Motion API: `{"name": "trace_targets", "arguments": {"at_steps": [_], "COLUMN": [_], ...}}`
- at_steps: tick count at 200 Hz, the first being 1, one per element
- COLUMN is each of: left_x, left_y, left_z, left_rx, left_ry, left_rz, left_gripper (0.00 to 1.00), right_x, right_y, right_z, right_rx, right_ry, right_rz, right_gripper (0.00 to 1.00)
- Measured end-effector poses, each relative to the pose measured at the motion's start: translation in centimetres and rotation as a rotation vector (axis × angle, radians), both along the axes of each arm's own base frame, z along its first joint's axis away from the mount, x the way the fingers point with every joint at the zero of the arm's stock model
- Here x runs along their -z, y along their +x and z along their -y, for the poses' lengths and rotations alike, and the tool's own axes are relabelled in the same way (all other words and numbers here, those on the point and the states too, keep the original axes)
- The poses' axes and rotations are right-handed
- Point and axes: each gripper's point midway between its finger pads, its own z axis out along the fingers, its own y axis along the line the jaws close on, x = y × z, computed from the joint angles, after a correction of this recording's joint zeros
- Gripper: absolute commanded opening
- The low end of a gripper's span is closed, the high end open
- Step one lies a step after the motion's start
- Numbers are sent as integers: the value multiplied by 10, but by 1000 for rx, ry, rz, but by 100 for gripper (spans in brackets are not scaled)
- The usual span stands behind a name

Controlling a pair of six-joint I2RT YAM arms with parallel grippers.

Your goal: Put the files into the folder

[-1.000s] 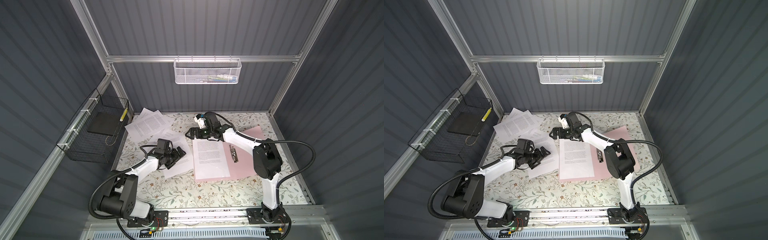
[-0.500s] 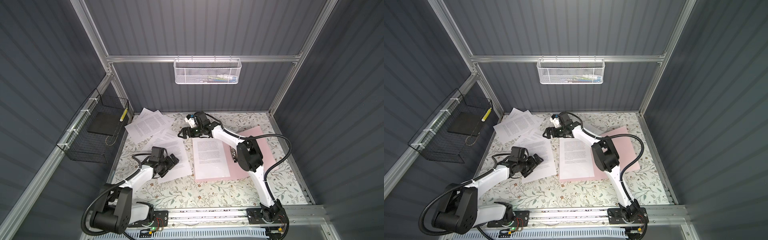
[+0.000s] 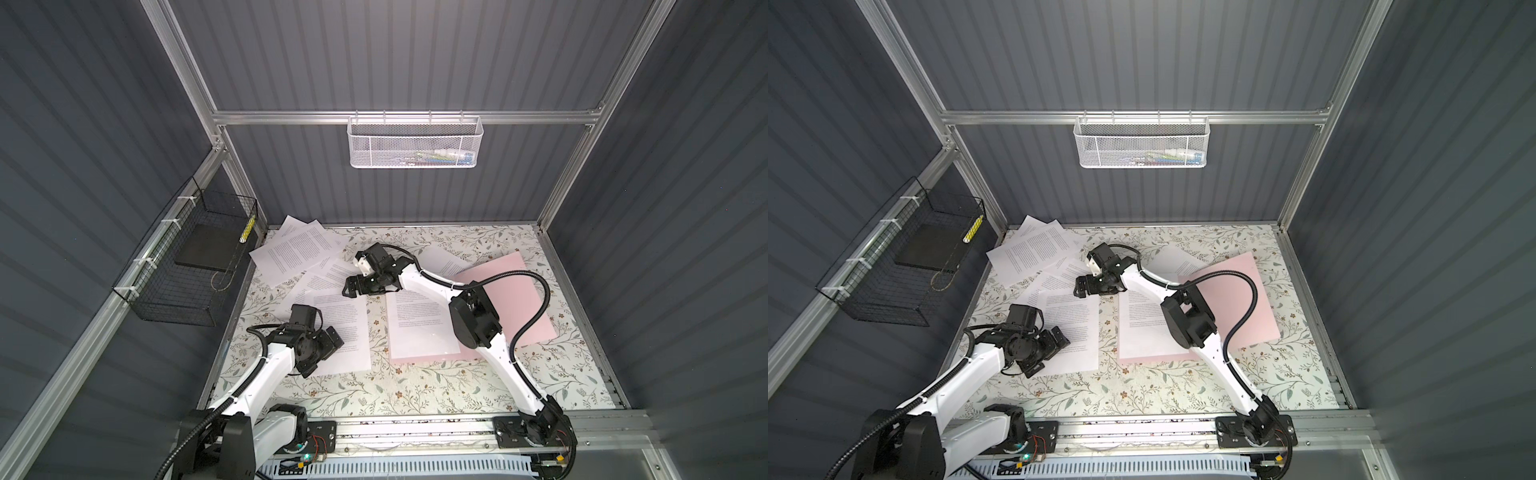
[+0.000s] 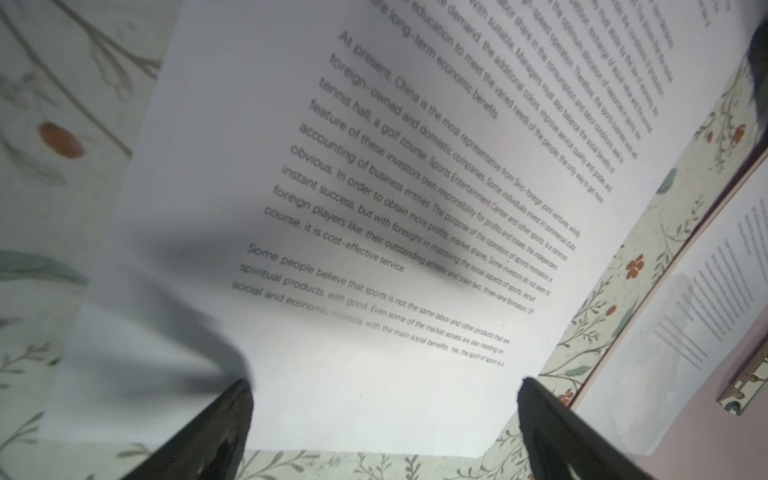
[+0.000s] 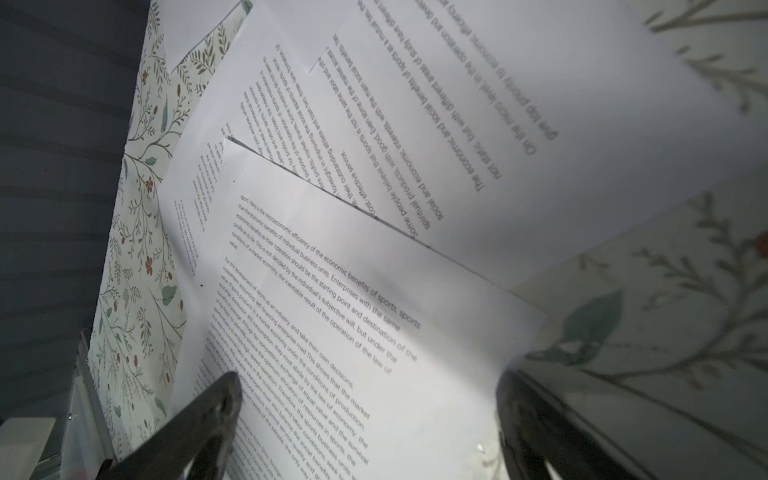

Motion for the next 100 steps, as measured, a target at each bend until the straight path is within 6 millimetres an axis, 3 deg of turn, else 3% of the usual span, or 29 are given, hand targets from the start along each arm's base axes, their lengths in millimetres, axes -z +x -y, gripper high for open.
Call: {"name": "trace_targets", "arguments": {"at_steps": [63, 100], "left_x": [1, 4], "left_y": [-2, -2], "left_z": [-1, -1], "left_rx": [7, 11], "left_ry": [5, 7], "left_rz": [-10, -22], "left_gripper": [100, 100], "right_x": [1, 2], "right_y": [6, -5], "right_z": [5, -2], "right_rx": [35, 1], "right_ry": [-23, -10], "right_rz": [7, -21], "right_gripper": [92, 92]}}
